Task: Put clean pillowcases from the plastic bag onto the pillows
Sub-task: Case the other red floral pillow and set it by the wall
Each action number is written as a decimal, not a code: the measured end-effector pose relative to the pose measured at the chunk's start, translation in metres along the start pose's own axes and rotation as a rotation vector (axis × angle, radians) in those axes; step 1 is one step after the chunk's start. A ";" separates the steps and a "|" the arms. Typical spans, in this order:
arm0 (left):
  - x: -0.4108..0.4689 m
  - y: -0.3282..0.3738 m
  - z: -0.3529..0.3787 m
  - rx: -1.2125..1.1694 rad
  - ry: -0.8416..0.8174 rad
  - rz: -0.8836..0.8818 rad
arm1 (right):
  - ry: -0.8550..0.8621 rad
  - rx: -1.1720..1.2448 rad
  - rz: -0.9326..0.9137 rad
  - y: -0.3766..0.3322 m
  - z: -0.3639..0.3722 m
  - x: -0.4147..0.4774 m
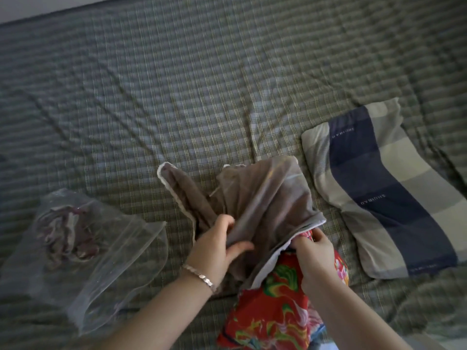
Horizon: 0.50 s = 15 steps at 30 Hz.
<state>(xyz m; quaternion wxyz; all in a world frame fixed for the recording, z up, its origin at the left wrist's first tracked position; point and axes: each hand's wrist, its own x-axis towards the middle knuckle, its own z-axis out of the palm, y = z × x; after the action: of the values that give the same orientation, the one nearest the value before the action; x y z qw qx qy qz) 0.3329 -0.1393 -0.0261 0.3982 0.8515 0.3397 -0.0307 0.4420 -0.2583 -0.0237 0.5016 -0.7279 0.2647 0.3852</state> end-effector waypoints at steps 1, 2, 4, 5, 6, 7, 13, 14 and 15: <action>0.001 -0.013 0.002 0.072 -0.049 -0.026 | -0.009 -0.005 -0.004 -0.001 -0.003 -0.003; 0.002 -0.022 0.002 0.110 -0.066 -0.051 | -0.016 -0.007 -0.003 -0.002 -0.007 -0.004; 0.001 -0.035 0.004 0.121 -0.038 -0.063 | -0.025 0.002 0.008 -0.001 -0.011 -0.008; 0.000 -0.040 0.005 0.130 -0.012 -0.053 | -0.028 0.015 0.015 -0.002 -0.012 -0.009; -0.001 -0.044 0.006 0.152 0.013 -0.046 | -0.025 0.031 0.024 -0.003 -0.012 -0.008; -0.002 -0.048 0.008 0.172 0.040 -0.048 | -0.017 0.050 0.030 -0.004 -0.012 -0.007; -0.001 -0.043 0.016 0.120 0.311 -0.189 | 0.046 0.148 0.042 -0.006 -0.013 -0.002; -0.002 -0.038 0.018 0.077 0.361 -0.231 | 0.047 0.159 0.049 -0.005 -0.014 -0.002; -0.004 -0.033 0.020 0.034 0.442 -0.260 | 0.045 0.169 0.053 -0.005 -0.015 -0.004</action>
<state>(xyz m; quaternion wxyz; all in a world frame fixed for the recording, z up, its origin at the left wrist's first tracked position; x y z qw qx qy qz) 0.3144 -0.1402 -0.0599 0.2927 0.7934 0.5243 0.0994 0.4483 -0.2702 -0.0151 0.5447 -0.6843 0.3266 0.3583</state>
